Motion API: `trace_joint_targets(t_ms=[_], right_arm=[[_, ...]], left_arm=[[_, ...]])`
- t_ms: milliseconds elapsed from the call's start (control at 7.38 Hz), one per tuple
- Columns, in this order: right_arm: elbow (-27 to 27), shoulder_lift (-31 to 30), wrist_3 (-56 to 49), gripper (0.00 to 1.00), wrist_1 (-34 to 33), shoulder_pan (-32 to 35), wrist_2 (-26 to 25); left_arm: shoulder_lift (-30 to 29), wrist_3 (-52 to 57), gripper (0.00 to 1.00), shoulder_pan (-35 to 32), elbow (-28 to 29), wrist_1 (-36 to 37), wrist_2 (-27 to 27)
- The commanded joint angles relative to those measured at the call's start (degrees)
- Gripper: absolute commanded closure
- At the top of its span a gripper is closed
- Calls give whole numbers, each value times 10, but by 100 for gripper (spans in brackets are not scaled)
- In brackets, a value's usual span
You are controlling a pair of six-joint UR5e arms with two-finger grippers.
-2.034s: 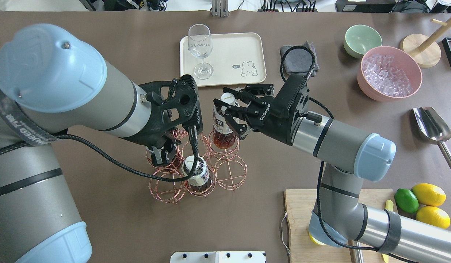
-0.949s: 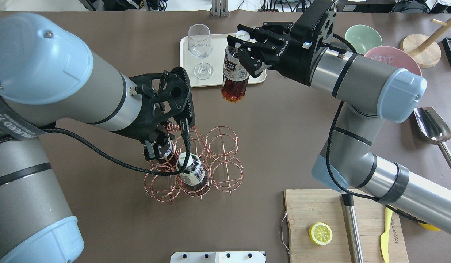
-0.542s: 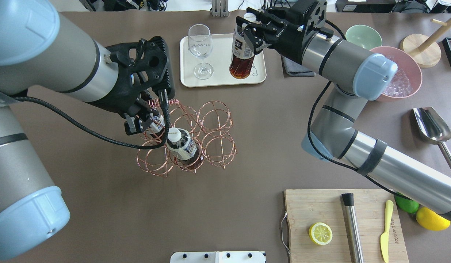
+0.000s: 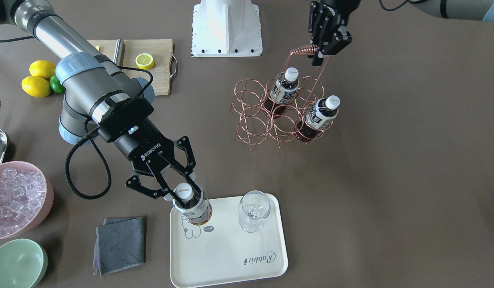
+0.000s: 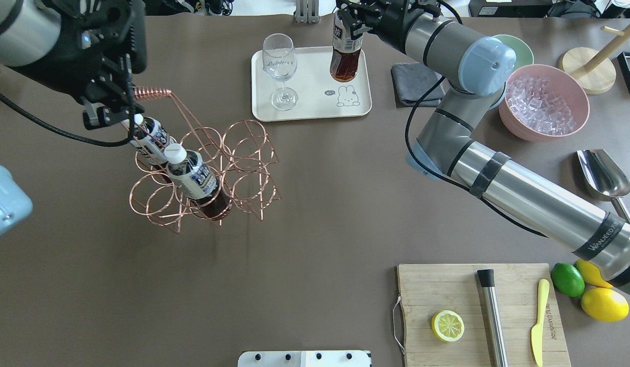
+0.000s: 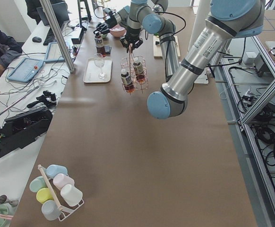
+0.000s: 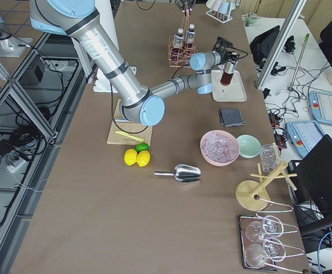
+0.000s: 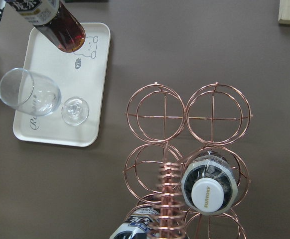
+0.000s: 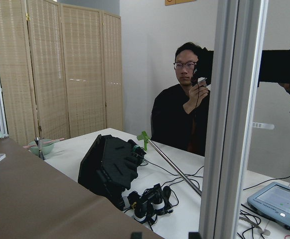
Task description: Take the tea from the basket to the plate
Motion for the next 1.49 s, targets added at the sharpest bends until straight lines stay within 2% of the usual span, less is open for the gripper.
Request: trace_joint_targets(t_ms=[0,271,678,949,1220,1356], right_arm=[[-69,27,8,100,9,8,-14],[-131,34,8,100,87,-11,-44],[-140,33,8,100,91,-25,-60],[-144,33,8,100,91,-29,-60],[-146,35,7,100,89,-31,-55],[-146,35,7,61,88,-31,-54]], left_arm=[[64,99,100,-101,3,11,-36],[107,118,100,-136,10,12,-38],[136,189,100,-214,73,12,-40],[136,286,100,-259,131,12,-39],[156,384,100,-282,160,11,-40],[167,427,100,-291,172,6,-45]])
